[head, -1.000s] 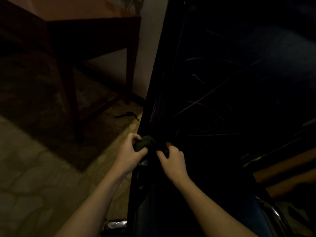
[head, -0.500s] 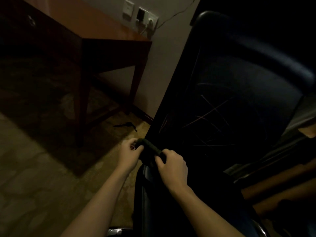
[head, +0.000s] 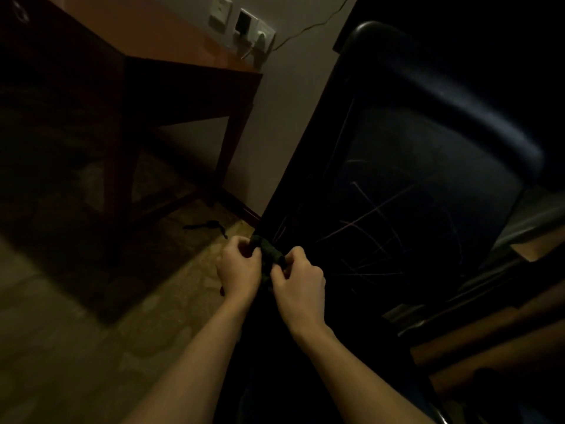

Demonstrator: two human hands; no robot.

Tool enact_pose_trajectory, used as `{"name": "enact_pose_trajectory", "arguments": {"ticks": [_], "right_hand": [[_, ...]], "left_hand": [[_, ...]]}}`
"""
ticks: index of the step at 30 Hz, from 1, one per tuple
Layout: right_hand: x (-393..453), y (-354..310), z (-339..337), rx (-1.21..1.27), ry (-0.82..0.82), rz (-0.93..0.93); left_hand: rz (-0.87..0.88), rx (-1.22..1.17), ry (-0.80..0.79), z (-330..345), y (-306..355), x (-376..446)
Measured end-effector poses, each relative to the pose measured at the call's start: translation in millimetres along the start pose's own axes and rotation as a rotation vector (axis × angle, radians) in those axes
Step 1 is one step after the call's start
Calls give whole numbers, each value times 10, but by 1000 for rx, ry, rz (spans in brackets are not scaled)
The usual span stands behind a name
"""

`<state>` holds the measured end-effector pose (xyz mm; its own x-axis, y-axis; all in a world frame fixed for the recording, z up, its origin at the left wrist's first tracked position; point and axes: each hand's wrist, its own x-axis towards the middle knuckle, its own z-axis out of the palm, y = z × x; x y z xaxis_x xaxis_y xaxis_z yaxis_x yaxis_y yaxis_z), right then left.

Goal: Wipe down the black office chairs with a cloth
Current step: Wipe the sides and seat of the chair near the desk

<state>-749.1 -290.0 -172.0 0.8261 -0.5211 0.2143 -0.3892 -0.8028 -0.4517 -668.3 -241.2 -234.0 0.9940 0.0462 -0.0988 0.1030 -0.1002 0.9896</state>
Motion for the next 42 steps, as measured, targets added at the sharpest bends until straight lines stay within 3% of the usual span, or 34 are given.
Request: {"name": "enact_pose_trajectory", "arguments": {"ticks": [5, 14, 18, 23, 27, 34, 38, 42], "right_hand": [[20, -108, -194, 170, 106, 18], [340, -422, -898, 346, 473, -82], [310, -335, -804, 337, 371, -50], [185, -226, -548, 252, 153, 21], [305, -381, -753, 238, 223, -28], [797, -659, -1518, 315, 454, -127], [777, -575, -1450, 374, 339, -115], [532, -317, -1005, 360, 210, -69]], "left_hand": [[114, -54, -30, -14, 208, -46], [424, -183, -48, 109, 1097, 18], [418, -169, -54, 146, 1030, 52], [333, 14, -103, -30, 762, 67], [311, 37, -153, -59, 919, 99], [571, -67, -36, 69, 1940, 211], [605, -26, -31, 53, 1864, 238], [549, 78, -98, 1, 1214, 166]]}}
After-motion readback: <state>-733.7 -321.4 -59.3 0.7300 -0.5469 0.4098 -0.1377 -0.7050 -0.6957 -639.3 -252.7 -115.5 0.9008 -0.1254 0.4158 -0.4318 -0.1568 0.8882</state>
